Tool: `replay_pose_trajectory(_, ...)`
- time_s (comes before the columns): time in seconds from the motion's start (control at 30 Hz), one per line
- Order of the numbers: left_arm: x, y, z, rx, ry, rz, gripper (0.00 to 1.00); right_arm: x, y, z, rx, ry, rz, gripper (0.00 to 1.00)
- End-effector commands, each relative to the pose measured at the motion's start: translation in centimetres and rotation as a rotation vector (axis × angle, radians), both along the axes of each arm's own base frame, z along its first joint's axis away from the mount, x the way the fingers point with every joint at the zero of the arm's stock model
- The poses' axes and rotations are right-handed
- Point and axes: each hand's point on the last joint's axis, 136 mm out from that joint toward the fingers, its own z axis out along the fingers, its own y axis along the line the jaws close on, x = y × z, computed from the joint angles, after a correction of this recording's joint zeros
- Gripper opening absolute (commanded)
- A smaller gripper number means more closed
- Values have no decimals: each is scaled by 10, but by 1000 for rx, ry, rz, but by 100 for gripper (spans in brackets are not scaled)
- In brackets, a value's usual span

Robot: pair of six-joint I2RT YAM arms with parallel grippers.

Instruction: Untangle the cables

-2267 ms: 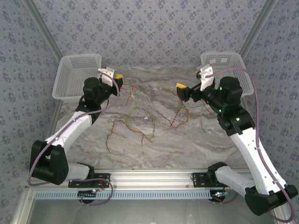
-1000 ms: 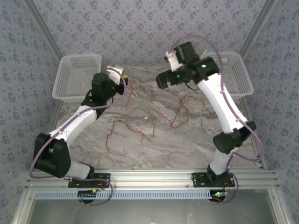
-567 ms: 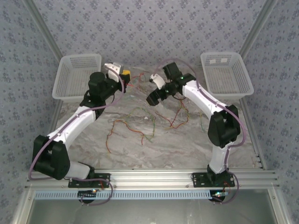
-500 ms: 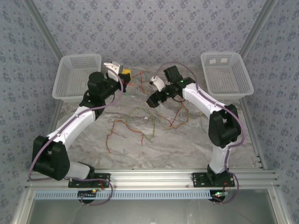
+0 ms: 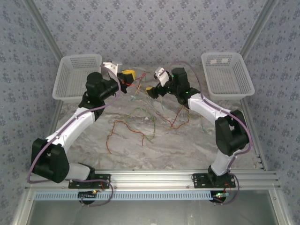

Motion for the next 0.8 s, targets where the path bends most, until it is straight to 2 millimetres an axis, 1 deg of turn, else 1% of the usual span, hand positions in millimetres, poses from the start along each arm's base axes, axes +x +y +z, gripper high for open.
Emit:
replay_pose_trajectory(0.0, -20, -4, 31, -47, -71, -81, 0, 12, 7, 8, 27, -58, 37, 90)
replay_pose_trajectory(0.07, -23, -6, 31, -52, -68, -106, 0, 13, 10, 4, 55, -54, 68, 88)
replay_pose_trajectory(0.17, -25, -9, 32, -69, -64, -134, 0, 17, 17, 1, 74, -59, 101, 87)
replay_pose_trajectory(0.23, -26, -11, 32, -79, -63, -151, 0, 21, 22, -1, 81, -58, 106, 87)
replay_pose_trajectory(0.43, -30, -15, 35, -105, -63, -189, 0, 36, 29, -10, 111, -60, 94, 82)
replay_pose_trajectory(0.53, -32, -15, 35, -120, -62, -197, 0, 47, 31, -4, 152, -84, 65, 82)
replay_pose_trajectory(0.63, -32, -16, 32, -130, -47, -207, 0, 61, 32, 1, 176, -115, 13, 81)
replay_pose_trajectory(0.77, -35, -17, 29, -144, -42, -218, 0, 77, 43, 4, 211, -132, -3, 70)
